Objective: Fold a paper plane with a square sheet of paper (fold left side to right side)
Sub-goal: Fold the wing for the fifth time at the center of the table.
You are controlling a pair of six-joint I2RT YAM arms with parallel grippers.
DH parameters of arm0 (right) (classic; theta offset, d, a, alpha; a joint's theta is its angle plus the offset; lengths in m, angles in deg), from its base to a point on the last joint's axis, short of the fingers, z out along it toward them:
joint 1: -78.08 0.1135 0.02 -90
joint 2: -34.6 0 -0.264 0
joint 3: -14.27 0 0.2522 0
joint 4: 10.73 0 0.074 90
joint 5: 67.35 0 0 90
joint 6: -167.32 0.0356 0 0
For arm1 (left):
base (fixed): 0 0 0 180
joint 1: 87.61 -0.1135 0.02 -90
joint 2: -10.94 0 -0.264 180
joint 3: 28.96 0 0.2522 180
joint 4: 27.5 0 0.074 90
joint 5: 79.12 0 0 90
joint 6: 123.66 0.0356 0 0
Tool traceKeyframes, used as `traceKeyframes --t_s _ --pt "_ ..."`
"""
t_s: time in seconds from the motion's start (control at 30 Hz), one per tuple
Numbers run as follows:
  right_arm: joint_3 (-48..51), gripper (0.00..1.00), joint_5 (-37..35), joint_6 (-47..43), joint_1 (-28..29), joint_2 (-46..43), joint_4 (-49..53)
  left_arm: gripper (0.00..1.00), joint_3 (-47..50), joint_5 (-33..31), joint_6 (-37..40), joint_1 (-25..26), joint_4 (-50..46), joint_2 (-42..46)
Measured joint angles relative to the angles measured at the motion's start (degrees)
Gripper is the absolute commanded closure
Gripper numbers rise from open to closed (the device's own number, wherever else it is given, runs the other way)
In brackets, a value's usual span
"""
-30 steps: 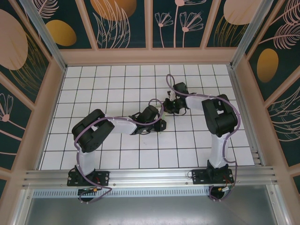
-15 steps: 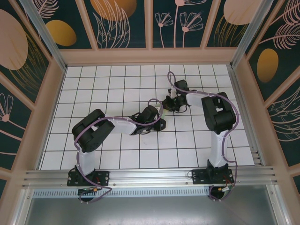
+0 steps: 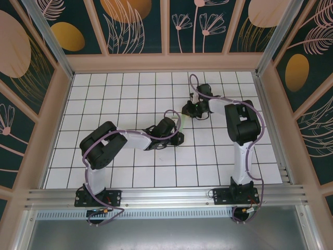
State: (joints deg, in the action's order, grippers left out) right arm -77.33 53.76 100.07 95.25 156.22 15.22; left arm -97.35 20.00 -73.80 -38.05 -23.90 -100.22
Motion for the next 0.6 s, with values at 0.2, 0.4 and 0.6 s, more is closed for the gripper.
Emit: traceKeyframes --t_s 0.2,0.4,0.6 --pt "-1.55 0.84 0.0 -0.39 0.0 0.7 1.92 0.71 0.57 0.02 0.02 0.0 0.5 0.33" --pt "-1.92 0.84 0.0 -0.61 0.0 0.96 2.21 0.7 2.27 0.87 0.02 0.13 -0.15 2.08" --pt "-2.34 0.84 0.0 -1.11 0.0 1.18 2.45 0.7 4.0 1.11 0.26 1.92 -1.55 3.96"
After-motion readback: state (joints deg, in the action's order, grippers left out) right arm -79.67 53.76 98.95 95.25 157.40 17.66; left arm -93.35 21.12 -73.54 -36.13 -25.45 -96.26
